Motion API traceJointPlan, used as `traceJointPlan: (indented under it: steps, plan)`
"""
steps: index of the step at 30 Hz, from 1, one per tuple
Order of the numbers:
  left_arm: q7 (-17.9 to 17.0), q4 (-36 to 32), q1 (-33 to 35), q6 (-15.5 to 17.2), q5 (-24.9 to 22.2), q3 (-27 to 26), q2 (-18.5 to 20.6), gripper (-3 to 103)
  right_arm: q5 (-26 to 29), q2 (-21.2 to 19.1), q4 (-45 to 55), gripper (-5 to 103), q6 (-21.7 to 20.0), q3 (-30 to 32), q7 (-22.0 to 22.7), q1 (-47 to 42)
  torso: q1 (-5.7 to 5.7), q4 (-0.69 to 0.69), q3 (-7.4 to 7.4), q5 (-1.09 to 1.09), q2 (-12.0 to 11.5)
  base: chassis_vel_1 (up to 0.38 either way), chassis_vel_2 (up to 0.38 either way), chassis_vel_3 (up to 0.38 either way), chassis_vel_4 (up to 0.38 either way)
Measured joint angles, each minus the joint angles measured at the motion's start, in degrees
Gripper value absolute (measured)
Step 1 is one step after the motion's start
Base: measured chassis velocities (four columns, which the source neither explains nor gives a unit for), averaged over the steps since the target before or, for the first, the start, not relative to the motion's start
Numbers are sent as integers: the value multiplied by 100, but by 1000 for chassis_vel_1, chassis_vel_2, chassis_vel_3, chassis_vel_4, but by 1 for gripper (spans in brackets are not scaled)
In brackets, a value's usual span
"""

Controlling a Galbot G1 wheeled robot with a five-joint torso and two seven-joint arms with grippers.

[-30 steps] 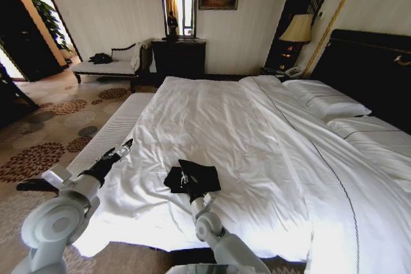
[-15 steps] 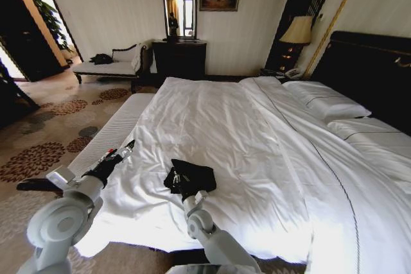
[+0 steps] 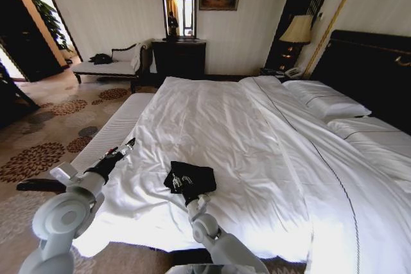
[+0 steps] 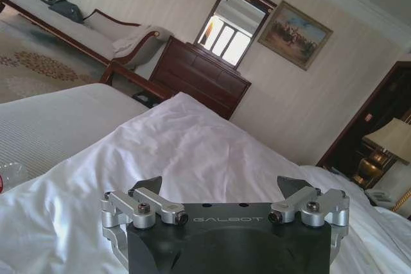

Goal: Fold the clothes on the bed.

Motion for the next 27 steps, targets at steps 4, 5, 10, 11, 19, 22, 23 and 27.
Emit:
traceJointPlan:
  steps: [4,5,10,11,19,22,23,27]
  plan:
    - [6,44,-32,2,13,19,5,100,-83,-404,159,53,-15,2,-102,86,0,3,-1,-3,0,0,0,0,0]
    - [7,55,-43,2,16,22,6,100,-102,-543,172,65,-54,35,-108,144,0,4,-1,-5,0,0,0,0,0]
    - [12,109,-70,3,30,43,11,100,26,-1106,175,81,-468,204,64,533,0,4,0,-6,0,0,0,0,0]
    - [12,109,-70,3,30,43,11,100,26,-1106,175,81,-468,204,64,533,0,4,0,-6,0,0,0,0,0]
    - [16,95,-53,5,117,79,5,100,1518,-891,-346,100,-1163,-59,444,1570,1,6,0,-7,0,0,0,0,0]
    - [16,83,0,5,129,36,5,100,1533,-667,-596,100,-1261,-158,522,1816,0,6,0,-8,0,0,0,0,0]
    - [16,67,36,5,133,15,2,100,1265,-568,-781,100,-1302,-226,549,1924,0,7,0,-8,0,0,0,0,0]
    - [20,26,112,5,152,-32,-4,100,466,-423,-1130,100,-1450,-415,650,2075,1,6,0,-9,0,0,0,0,0]
